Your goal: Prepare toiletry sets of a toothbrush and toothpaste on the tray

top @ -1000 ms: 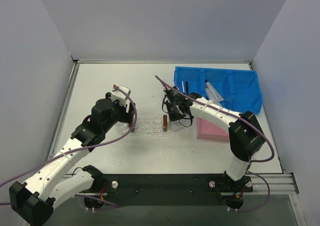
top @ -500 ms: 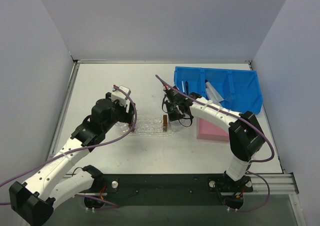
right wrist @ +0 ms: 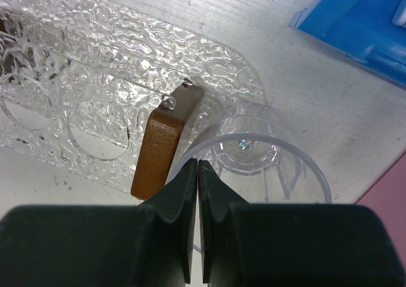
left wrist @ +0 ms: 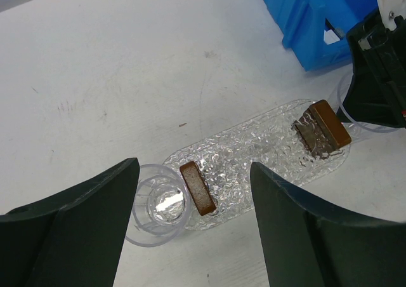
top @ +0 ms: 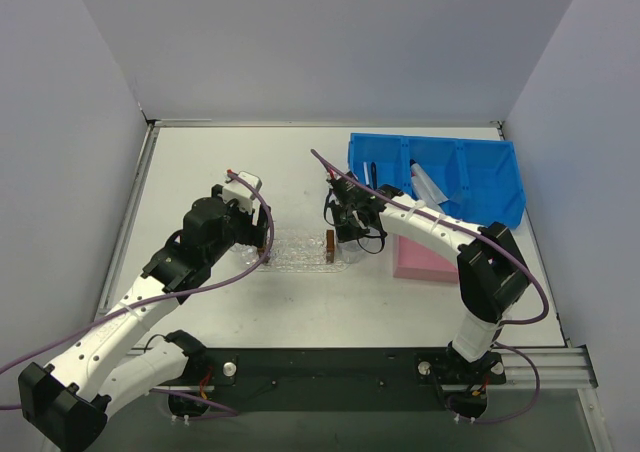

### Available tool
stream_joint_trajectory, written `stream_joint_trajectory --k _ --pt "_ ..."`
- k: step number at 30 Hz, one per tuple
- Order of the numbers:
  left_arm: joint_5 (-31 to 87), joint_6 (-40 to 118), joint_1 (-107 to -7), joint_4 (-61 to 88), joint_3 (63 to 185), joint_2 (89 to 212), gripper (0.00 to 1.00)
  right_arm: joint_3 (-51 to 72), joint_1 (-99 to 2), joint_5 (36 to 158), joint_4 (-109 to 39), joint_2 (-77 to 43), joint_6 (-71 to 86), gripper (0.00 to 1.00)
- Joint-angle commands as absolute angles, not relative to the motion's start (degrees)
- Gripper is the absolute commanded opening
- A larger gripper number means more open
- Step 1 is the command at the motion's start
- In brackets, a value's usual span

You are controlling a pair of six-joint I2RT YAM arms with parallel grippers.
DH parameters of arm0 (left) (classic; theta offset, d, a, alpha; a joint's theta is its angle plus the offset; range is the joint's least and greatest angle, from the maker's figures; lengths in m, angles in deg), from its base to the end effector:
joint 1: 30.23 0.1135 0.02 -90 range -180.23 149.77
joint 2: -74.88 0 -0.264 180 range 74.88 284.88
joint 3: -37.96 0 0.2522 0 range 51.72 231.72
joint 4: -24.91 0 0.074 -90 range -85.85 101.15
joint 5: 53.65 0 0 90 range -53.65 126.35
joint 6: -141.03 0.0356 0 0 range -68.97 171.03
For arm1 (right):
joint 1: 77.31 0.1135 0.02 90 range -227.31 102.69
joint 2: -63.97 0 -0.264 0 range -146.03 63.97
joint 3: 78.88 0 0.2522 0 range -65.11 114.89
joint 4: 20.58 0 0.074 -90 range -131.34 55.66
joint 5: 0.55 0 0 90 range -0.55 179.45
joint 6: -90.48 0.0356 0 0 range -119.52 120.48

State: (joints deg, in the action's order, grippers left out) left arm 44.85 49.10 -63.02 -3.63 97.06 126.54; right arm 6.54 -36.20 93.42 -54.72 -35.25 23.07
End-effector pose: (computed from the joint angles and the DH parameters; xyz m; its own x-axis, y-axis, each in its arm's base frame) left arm 0.1779 -0.1083 0.3139 -0.3166 0.1643 -0.9342 0.4093 0.9122 0.0218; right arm 0.2851 0.2521 0.2326 -0.7819 -0.1737 -0.5988 -0.4230 0.8533 0.3048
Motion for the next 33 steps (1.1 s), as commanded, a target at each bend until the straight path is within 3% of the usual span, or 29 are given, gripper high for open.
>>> stream_joint_trajectory --k 1,33 --pt "44.1 48.9 -62.7 -2.7 99.2 126.7 0.81 8.6 -35.7 94.0 -54.6 -35.3 23.8 0.01" --pt "44.3 48.9 -62.7 -3.0 99.2 126.7 0.81 8.4 -35.7 94.3 -54.2 -35.0 24.2 0.01"
